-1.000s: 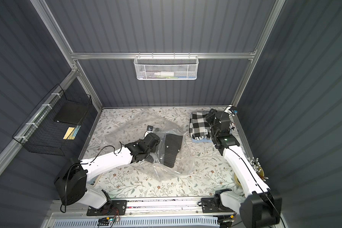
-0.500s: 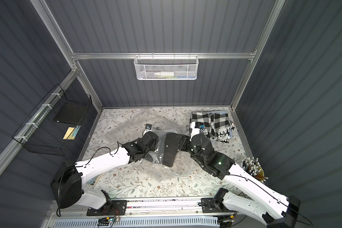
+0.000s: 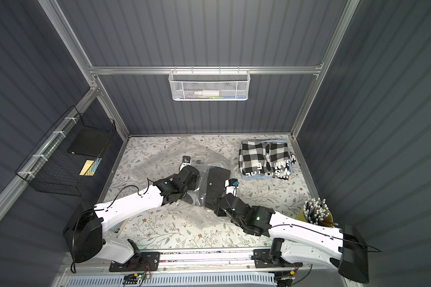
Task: Take the shirt out of the vacuum bag
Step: Take out the shirt from the vacuum bag.
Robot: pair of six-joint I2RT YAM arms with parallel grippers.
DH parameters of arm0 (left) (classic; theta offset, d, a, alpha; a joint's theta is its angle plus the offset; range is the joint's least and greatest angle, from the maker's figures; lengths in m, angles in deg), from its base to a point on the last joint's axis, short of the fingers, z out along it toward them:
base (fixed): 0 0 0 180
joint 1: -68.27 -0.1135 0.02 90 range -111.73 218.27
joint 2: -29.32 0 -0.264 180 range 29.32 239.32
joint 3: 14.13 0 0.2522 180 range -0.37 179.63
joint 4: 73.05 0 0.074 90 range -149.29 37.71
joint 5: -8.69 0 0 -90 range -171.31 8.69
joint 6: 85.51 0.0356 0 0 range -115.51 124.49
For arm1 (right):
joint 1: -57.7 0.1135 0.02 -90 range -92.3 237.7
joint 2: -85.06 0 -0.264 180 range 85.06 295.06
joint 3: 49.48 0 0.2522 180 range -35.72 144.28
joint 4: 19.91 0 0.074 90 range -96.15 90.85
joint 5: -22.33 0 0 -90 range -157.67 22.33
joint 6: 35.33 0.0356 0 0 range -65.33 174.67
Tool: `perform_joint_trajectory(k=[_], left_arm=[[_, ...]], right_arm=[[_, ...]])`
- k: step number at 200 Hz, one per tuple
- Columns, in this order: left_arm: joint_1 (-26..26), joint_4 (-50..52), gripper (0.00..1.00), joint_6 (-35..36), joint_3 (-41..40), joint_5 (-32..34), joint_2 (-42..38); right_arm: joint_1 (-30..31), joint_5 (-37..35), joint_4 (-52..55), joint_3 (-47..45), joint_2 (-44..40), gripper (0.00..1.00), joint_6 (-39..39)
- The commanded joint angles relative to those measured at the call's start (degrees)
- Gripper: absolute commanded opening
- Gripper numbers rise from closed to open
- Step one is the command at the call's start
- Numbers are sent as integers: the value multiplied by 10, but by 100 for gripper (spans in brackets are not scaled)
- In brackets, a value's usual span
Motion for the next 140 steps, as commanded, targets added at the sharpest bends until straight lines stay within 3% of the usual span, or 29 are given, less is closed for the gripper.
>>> perform_joint_trajectory(k=[1, 69, 103, 140], left_arm=[[-2, 20, 0, -13, 20, 6, -24], [-2, 31, 0, -22, 14, 7, -29], [-2, 34, 0, -25, 14, 8, -24], [-2, 38, 0, -28, 9, 10, -25]], right_arm=[[-5, -52, -58, -4, 19, 53, -14], [-141, 103, -155, -18, 137, 53, -34], [-151, 119, -114, 39, 214, 53, -53], [-173, 137, -106, 41, 271, 53, -43]])
